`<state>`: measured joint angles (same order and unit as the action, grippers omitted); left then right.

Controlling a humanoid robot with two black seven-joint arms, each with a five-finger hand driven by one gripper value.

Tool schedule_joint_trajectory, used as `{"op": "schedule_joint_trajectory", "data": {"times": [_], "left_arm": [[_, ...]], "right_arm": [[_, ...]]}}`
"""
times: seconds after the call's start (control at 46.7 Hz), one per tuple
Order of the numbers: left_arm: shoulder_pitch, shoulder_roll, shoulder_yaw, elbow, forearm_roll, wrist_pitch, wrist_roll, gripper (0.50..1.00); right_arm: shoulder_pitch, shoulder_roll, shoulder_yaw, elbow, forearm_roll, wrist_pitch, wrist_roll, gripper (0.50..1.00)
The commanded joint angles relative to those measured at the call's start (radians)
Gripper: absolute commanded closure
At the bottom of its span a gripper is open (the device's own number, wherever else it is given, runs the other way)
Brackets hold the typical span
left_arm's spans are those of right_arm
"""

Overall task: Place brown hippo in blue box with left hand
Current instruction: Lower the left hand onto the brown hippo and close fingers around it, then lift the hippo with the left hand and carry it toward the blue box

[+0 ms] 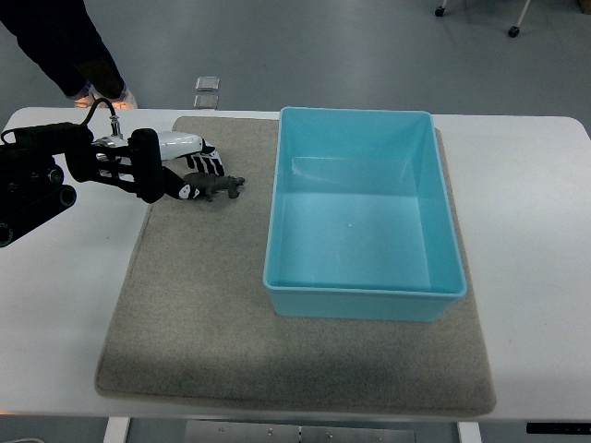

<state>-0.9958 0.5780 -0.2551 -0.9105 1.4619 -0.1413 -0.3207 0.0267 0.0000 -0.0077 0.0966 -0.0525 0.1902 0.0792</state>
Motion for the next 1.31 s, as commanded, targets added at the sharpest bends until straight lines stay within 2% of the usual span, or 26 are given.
{"op": "schedule_joint_trajectory", "data": {"times": [0.0,0.107,0.664,0.771,1.049,1.284], "left_arm": [[-0.001,0.000,0.008,-0.001,0.001,0.000,0.000,0.956],[-0.001,0.000,0.011,-0.002,0.000,0.000,0.000,1.000],[-0.044,0.011,0.010,-0.005,-0.002,-0.004,0.000,1.000],[-0.070,0.051,0.007,-0.018,-0.008,-0.032,0.000,1.000],[-0.158,0.131,-0.006,-0.103,-0.022,-0.073,0.000,1.000],[-0.256,0.131,-0.006,-0.174,-0.023,-0.122,0.000,1.000]], "right_arm": [[-0.001,0.000,0.000,0.000,-0.001,0.000,-0.001,0.564],[-0.001,0.000,0.000,0.000,-0.001,0.000,0.001,0.564],[-0.001,0.000,0.000,0.000,-0.001,0.000,0.001,0.564],[-0.001,0.000,0.000,0.000,0.000,0.000,-0.001,0.564],[-0.001,0.000,0.000,0.000,0.000,0.000,-0.001,0.564],[-0.001,0.000,0.000,0.000,-0.001,0.000,-0.001,0.564]]}}
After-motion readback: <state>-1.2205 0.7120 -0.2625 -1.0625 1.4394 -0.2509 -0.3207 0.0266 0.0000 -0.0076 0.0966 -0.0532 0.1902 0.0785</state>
